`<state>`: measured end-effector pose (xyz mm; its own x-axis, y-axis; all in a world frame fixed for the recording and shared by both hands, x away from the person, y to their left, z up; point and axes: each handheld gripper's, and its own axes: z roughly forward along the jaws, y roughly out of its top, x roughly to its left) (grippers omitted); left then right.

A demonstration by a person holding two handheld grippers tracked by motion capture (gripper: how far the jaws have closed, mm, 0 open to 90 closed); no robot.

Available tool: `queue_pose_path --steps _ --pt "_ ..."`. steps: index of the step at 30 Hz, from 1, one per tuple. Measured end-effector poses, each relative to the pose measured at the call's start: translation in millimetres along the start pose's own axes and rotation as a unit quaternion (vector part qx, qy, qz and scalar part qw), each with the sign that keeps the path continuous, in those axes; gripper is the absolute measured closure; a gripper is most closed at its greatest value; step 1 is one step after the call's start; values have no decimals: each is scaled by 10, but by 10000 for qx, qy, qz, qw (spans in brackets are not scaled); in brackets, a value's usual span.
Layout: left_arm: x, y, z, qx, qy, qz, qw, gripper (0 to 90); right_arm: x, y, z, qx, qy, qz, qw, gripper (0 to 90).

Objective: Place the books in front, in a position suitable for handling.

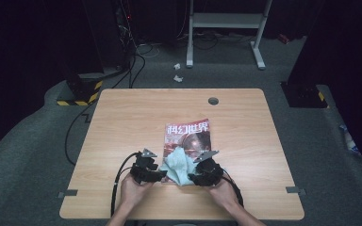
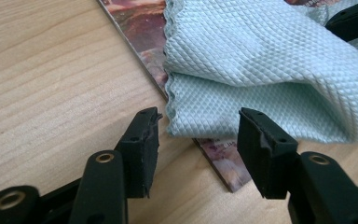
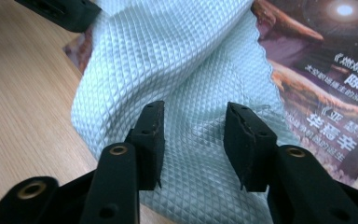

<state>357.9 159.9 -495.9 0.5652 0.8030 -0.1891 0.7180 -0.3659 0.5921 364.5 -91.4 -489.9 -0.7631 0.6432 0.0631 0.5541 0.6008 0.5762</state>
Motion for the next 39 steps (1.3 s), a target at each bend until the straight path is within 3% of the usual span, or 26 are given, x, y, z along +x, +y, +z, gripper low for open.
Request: queue_pose_path --steps 7,10,14,17,24,27,31,39 --pt "-27 -23 18 150 -120 81 9998 550 -48 -63 -17 144 42 -132 9998 724" --pt "-51 -38 22 229 -125 176 9995 591 -79 -128 -42 115 -40 -183 9998 818" --pt "-78 -25 44 293 -184 221 9992 633 -113 -164 -64 108 -146 -326 9993 870" --pt "-92 -18 55 291 -194 246 9991 652 -137 -177 -74 110 -164 -300 9994 876" --pt "-86 0 69 280 -180 165 9993 680 -384 -166 -74 81 -266 -279 9992 883" --pt "-96 13 85 256 -178 116 9994 693 -509 -140 -72 120 -429 -360 9984 884" --pt "-121 37 113 246 -223 92 9994 698 -586 -136 -71 98 -409 -327 9986 884" --pt "-233 133 214 262 -309 107 9991 699 -751 -53 -84 331 -569 -147 9977 882"
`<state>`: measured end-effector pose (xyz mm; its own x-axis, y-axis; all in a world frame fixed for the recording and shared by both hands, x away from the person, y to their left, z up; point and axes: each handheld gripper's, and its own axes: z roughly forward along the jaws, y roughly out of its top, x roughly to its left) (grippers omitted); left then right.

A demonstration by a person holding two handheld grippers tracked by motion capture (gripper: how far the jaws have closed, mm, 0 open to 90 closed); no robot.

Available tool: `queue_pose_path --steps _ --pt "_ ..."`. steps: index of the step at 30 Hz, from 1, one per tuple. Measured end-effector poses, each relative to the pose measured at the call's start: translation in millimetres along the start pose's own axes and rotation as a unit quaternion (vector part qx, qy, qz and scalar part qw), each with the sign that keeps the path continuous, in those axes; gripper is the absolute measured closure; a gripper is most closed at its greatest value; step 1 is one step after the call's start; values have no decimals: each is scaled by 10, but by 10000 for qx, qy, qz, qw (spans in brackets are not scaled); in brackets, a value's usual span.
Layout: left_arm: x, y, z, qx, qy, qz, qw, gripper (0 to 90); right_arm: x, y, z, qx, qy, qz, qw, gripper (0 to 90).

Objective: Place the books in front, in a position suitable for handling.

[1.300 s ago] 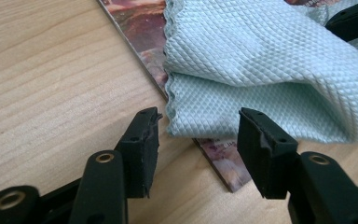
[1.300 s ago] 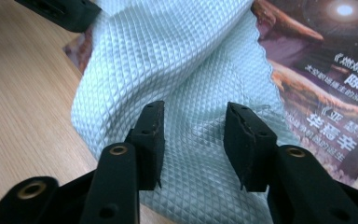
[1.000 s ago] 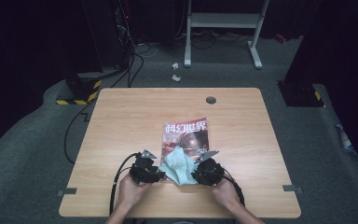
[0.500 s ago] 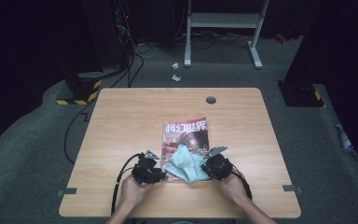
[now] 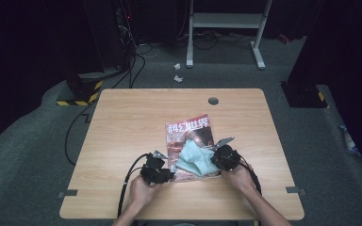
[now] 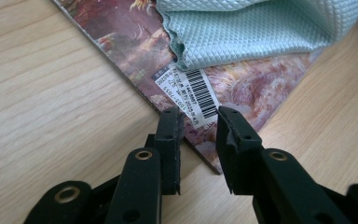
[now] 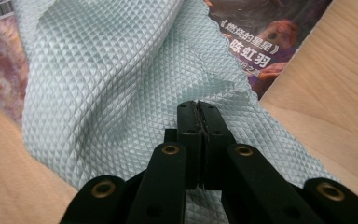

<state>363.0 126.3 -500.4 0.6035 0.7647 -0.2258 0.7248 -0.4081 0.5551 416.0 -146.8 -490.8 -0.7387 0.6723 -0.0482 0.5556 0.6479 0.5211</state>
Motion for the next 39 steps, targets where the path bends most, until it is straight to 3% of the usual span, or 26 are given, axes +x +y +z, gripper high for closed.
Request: queue_pose_path --steps 1,3,5,6,7,10,14,17,18,20,24,33,39 --pt "-40 39 43 -7 -72 6 10000 699 -44 11 -34 14 -6 151 9999 866" --pt "-65 63 66 4 -82 20 10000 699 -57 11 -64 -40 12 222 9997 860" --pt "-132 137 130 28 -91 63 9999 699 -53 28 -248 -457 125 431 9979 805" --pt "-132 137 130 28 -91 63 9999 698 -53 28 -248 -457 125 431 9979 805" --pt "-152 171 169 -9 -154 41 9999 694 -3 56 -352 -599 201 447 9970 746" --pt "-159 188 188 -32 -244 -7 9997 650 80 89 -388 -632 254 339 9971 669" --pt "-114 196 163 -126 -119 -104 9998 579 172 121 -276 -424 12 145 9990 601" --pt "42 263 95 -265 282 -247 9989 496 124 102 -129 -205 -16 297 9993 680" --pt "42 263 95 -265 282 -247 9989 491 124 102 -129 -205 -16 297 9993 680" --pt "134 328 67 -308 343 -265 9986 486 117 71 -91 -155 -107 265 9995 784" --pt "234 462 90 -355 485 -285 9978 436 122 -39 -59 -13 -171 178 9997 881" --pt "333 572 332 -150 784 -252 9965 379 333 -29 -50 -7 34 -34 10000 883" --pt "324 534 335 -258 835 -223 9959 353 637 120 18 19 291 -526 9982 875"
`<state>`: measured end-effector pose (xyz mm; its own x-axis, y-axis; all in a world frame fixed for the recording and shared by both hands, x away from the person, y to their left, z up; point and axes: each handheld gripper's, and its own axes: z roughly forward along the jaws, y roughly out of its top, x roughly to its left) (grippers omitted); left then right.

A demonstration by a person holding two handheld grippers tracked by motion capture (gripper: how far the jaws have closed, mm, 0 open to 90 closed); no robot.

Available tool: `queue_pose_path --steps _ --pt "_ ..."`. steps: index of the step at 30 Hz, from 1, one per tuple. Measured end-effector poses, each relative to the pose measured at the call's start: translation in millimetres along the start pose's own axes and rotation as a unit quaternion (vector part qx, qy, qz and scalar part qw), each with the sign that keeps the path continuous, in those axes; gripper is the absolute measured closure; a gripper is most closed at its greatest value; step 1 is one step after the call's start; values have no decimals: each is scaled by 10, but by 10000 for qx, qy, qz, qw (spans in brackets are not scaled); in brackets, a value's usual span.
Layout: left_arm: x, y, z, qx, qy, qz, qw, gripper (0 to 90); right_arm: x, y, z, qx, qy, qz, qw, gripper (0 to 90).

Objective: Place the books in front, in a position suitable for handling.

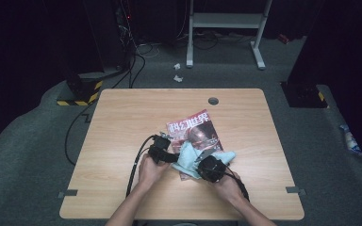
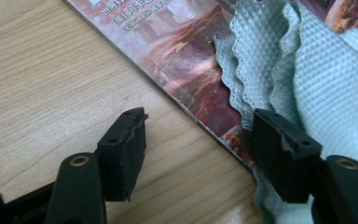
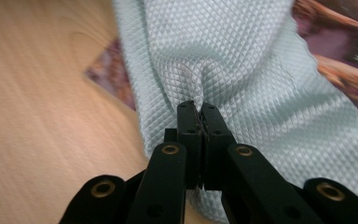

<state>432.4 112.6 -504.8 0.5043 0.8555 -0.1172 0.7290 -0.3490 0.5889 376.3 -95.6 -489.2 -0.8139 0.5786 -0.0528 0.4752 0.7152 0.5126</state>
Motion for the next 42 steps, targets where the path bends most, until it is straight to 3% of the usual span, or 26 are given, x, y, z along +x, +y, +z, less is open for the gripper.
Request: queue_pose_path --steps 2,4,5,6,8,11,13,14,15,17,18,20,22,27,32,33,34,35,36,37,40,41,42 --pt "3 -7 -1 -20 2 24 10000 352 15 9 2 1 15 -12 10000 853" --pt "4 -15 -1 -48 7 41 10000 350 28 42 -9 -240 55 129 9996 650" --pt "4 -15 -1 -48 7 41 10000 350 28 42 -9 -240 55 129 9996 650" --pt "6 -16 -3 -40 10 63 10000 350 -1 60 -27 -390 -21 229 9990 551" --pt "5 -15 -3 -39 25 77 10000 350 -27 84 -15 -474 -50 312 9984 525" --pt "-1 -15 -1 -50 43 69 10000 350 -42 114 39 -416 -46 304 9987 546" --pt "-3 -14 -1 -49 53 62 10000 350 -27 145 89 -307 -13 255 9992 656" --pt "-3 -14 -1 -45 52 60 10000 350 35 168 130 -262 -46 73 9996 785" --pt "-3 -13 -1 -40 50 67 10000 350 35 168 130 -262 -46 73 9996 785" --pt "-5 -11 0 -32 37 48 10000 350 145 190 146 -268 -83 -182 9994 857" --pt "-2 -7 -2 -13 42 73 10000 350 232 209 154 -238 -70 -414 9988 867" --pt "-3 -8 0 -21 33 68 10000 350 294 225 158 -239 -9 -550 9982 870" --pt "-4 -8 0 -23 30 64 10000 350 356 233 160 -264 108 -602 9978 871" --pt "5 -14 1 -51 27 121 9999 348 416 204 159 -353 122 -709 9968 873" --pt "7 -18 2 -68 26 140 9999 348 248 32 65 -317 94 -421 9986 874" --pt "7 -19 1 -74 21 140 9999 348 189 -18 34 -297 70 -285 9991 874" --pt "-1 -22 3 -83 2 91 9999 350 27 -126 -39 -246 25 7 9997 874" --pt "5 -20 2 -79 11 134 9999 350 27 -126 -39 -246 25 7 9997 874" --pt "4 -21 2 -81 8 127 9999 350 -106 -218 -98 -196 -89 192 9996 873" --pt "4 -21 2 -86 9 126 9999 350 -106 -218 -98 -196 -89 192 9996 873" --pt "2 -25 3 -104 10 120 9999 351 -261 -331 -166 -130 -334 361 9987 874" --pt "2 -24 3 -105 6 120 9999 353 -339 -378 -194 -122 -397 496 9979 874" --pt "2 -24 3 -104 5 123 9999 354 -466 -440 -231 -132 -447 787 9958 874"
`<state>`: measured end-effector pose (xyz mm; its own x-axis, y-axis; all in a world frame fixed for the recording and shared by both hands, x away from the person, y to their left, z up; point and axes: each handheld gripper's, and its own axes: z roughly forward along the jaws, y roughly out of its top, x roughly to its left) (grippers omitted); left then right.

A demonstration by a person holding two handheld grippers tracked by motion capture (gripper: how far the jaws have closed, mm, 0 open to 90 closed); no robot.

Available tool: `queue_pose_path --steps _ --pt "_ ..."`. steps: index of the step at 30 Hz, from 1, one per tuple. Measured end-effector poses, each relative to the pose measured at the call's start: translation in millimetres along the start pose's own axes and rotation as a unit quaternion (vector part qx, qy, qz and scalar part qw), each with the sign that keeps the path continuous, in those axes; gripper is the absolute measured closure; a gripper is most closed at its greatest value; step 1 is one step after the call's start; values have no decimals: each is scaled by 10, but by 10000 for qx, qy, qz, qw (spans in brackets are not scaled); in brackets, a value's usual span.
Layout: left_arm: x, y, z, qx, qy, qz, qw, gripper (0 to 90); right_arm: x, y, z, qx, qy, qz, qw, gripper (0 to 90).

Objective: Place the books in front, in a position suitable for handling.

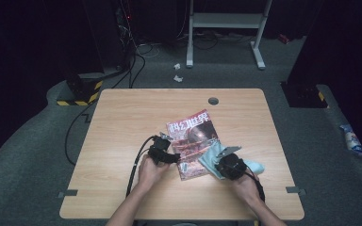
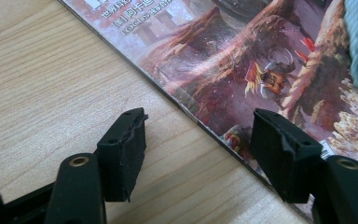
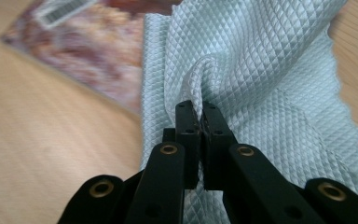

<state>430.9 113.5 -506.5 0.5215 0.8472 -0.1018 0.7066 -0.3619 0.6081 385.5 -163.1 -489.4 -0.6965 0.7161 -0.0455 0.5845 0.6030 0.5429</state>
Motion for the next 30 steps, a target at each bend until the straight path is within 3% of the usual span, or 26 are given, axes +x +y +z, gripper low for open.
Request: queue_pose_path --steps 4,6,10,14,17,20,23,24,25,26,30 --pt "-1 0 0 -2 -4 0 10000 355 -123 -5 -19 21 -100 247 9996 874" --pt "-1 0 0 -1 -4 -1 10000 356 -102 24 -4 41 -125 214 9997 873" --pt "1 0 1 -8 -12 1 10000 358 182 177 115 -15 161 -175 9997 873" --pt "1 -4 -2 0 -20 0 10000 358 501 358 244 -108 443 -510 9977 873" --pt "8 -14 -4 -35 -18 45 10000 358 700 453 302 -137 445 -810 9956 872" --pt "6 -23 -4 -71 -24 28 10000 359 755 461 312 -158 356 -944 9948 872" --pt "8 -26 -3 -85 -32 44 9999 360 646 405 285 -162 374 -804 9959 872" --pt "9 -26 -3 -89 -37 48 9999 362 507 336 244 -140 224 -679 9973 872" --pt "10 -26 -3 -94 -33 56 9999 362 507 336 244 -140 224 -679 9973 872" --pt "10 -26 -2 -101 -38 55 9999 362 344 256 197 -121 88 -478 9987 872" --pt "8 -27 -2 -110 -58 54 9999 369 -70 62 78 -99 -244 67 9996 872"
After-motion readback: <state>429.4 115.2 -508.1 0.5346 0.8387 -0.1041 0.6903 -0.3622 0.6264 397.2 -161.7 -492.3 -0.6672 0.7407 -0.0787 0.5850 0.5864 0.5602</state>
